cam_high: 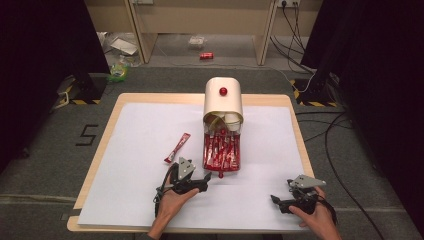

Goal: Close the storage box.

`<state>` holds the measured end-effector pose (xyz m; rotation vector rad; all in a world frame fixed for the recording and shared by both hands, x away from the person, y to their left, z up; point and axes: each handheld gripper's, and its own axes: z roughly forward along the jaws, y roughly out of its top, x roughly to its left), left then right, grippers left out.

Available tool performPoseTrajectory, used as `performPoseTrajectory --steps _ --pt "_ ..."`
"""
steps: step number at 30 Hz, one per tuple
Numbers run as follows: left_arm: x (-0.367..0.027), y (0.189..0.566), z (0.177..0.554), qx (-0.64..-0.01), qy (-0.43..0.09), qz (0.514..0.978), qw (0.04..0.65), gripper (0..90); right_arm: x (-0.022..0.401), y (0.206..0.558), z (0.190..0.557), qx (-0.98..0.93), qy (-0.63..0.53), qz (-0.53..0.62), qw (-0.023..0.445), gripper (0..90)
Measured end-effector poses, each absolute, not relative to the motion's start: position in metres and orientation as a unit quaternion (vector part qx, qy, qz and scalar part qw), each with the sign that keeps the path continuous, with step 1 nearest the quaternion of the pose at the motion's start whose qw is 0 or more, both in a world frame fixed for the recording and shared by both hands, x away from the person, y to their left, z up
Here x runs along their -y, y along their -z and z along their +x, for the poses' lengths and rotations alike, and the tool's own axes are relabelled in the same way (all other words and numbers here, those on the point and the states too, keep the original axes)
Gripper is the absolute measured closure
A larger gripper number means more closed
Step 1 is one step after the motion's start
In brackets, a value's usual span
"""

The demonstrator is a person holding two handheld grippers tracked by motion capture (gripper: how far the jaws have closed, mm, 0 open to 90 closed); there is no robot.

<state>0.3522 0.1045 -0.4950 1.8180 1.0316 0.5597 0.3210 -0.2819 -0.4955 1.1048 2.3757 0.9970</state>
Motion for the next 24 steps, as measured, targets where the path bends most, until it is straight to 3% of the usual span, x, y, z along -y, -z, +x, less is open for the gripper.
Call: performPoseTrajectory --steps 24 --pt "-0.098 0.494 0.369 -0.430 -0.228 0.722 0.492 14.9 0.282 0.496 0.321 -0.835 -0.351 0.389 0.168 12.7"
